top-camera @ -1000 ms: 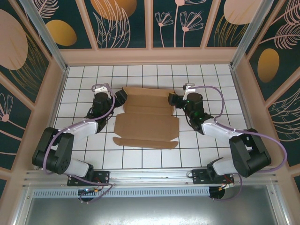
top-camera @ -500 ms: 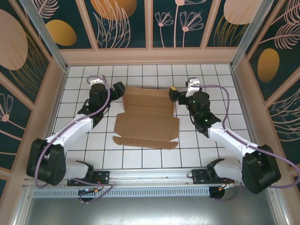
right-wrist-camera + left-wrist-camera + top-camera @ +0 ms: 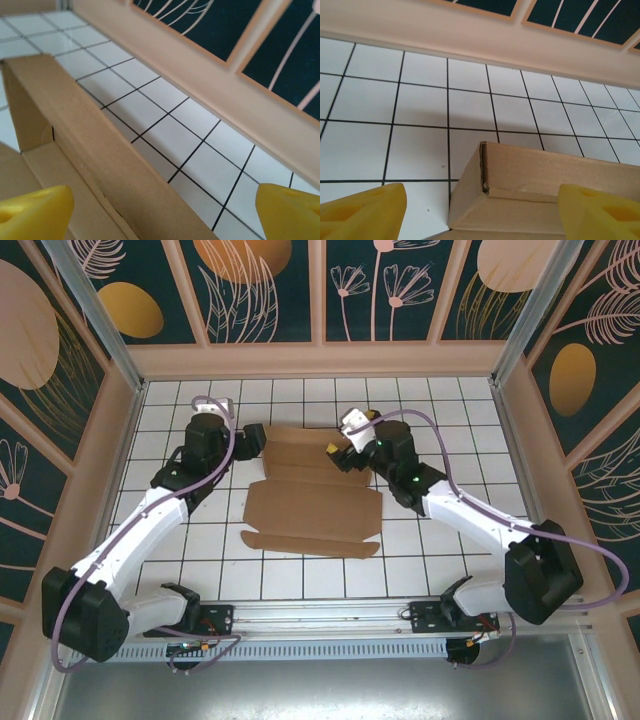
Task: Fold the paper box
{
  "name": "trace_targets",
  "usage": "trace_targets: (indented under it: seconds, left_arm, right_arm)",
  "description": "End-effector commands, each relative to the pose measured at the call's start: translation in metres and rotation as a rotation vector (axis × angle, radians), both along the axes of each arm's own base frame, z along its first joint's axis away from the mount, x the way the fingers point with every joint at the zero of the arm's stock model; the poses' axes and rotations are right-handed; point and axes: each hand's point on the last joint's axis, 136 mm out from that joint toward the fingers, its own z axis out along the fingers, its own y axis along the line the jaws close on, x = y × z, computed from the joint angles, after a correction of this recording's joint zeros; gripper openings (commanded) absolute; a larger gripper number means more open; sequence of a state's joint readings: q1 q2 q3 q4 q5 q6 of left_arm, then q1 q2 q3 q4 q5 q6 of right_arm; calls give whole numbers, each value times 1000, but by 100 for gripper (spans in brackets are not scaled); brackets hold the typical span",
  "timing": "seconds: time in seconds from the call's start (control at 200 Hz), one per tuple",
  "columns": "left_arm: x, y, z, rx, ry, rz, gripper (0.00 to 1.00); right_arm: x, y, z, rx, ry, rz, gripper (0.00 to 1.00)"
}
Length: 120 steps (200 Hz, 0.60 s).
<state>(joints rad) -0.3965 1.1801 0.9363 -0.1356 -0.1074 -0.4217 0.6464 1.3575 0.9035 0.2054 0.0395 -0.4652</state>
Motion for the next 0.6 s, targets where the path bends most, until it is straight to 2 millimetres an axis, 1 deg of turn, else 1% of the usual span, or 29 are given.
trace_targets:
  seconds: [0.0,0.125,0.2,0.26,0.335,0.435,0.49,0.54,0.595]
  left_arm:
    - [-5,7,-2,42,-21,7,79]
    - [-6,14,4,26,-57,46,79]
    - [-6,19,4,33,-68,70,79]
    - [-7,19,6,29,-75,70,79]
    - [-7,18,7,18,-77,68,79]
    - [-6,16,7,10,-77,64,79]
    - [-6,16,7,7,-76,64,79]
    - [-6,15,7,4,-75,62,79]
    - [-6,16,7,6,-76,62,79]
  right_arm:
    - [2,16,-9,-186,-37,84,98]
    - [9,28,-26,-293,-39,101,99]
    - [9,35,-29,-301,-41,121,99]
    - [11,40,-30,-291,-39,131,99]
    - [16,44,-37,-304,-27,131,98]
    - [30,47,-44,-327,-31,90,94]
    - [42,48,-48,-343,-43,50,91]
    - [54,45,-50,-367,-62,0,88]
    - [62,45,-54,-384,-73,-31,83]
